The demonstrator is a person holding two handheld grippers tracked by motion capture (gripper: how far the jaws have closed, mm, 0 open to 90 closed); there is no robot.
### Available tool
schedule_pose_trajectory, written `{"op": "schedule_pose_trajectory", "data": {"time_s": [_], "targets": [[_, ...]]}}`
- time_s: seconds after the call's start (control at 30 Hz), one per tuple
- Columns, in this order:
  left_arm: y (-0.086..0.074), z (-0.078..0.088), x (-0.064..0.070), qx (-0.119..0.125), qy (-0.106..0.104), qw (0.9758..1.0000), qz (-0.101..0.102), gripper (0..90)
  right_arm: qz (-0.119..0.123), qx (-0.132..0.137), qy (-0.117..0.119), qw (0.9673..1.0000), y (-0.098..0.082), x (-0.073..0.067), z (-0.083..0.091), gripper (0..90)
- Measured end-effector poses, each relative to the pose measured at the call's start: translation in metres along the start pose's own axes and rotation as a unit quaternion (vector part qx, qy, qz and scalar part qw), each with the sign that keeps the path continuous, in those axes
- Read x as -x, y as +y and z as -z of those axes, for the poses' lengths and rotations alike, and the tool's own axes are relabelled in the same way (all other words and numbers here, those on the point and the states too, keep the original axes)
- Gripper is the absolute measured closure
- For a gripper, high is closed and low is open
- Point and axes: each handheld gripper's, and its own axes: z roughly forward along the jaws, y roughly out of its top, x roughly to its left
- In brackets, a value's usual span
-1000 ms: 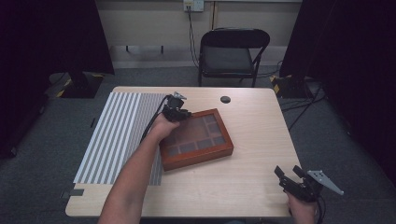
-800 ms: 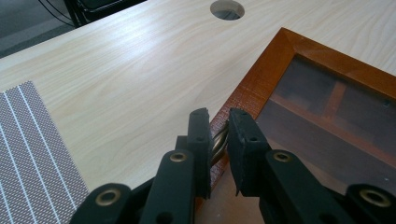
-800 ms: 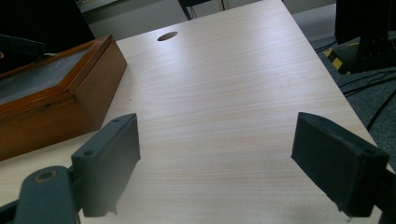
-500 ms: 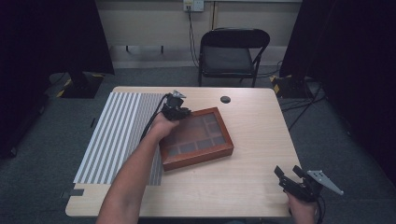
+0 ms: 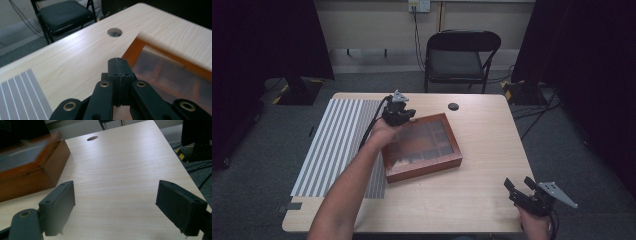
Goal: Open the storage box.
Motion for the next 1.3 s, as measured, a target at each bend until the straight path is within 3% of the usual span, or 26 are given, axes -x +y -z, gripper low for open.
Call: {"op": "schedule_pose_trajectory", "data": {"time_s": [0.07, 0.23, 0.37, 0.4, 0.5, 0.93, 1.07, 1.17, 1.3], "targets": [[0.0, -0.001, 0.002, -0.003, 0.002, 1.0, -0.007, 90.0, 0.003, 0.004, -0.003, 1.0, 0.002, -0.003, -0.002, 14.7], [-0.007, -0.006, -0.01, -0.021, 0.013, 0.9997, 0.009, 85.2, 0.017, 0.001, 0.005, 0.9998, 0.001, -0.009, -0.003, 14.8], [-0.015, -0.022, -0.016, -0.058, 0.028, 0.9976, 0.027, 59.3, 0.014, 0.003, 0.005, 0.9999, 0.001, -0.007, -0.004, 15.2], [-0.017, -0.025, -0.017, -0.069, 0.022, 0.997, 0.029, 56.2, 0.016, 0.002, 0.005, 0.9999, 0.0, -0.007, -0.004, 15.2], [-0.02, -0.033, -0.015, -0.086, 0.024, 0.996, 0.006, 57.6, 0.016, -0.002, 0.006, 0.9999, -0.001, -0.006, -0.005, 15.1], [-0.022, -0.043, -0.012, -0.099, 0.008, 0.995, 0.001, 76.2, 0.008, 0.002, 0.009, 0.9999, 0.0, -0.003, -0.004, 15.6], [-0.023, -0.043, -0.013, -0.098, 0.006, 0.9952, 0.006, 76.9, 0.009, 0.001, 0.009, 0.9999, -0.001, -0.003, -0.004, 15.8], [-0.022, -0.043, -0.012, -0.101, 0.009, 0.9949, -0.007, 77.7, 0.007, 0.0, 0.01, 0.9999, 0.0, -0.002, -0.004, 15.8], [-0.021, -0.042, -0.011, -0.103, 0.009, 0.9946, -0.007, 78.1, 0.002, 0.0, 0.008, 1.0, -0.001, -0.002, -0.003, 15.8]]}}
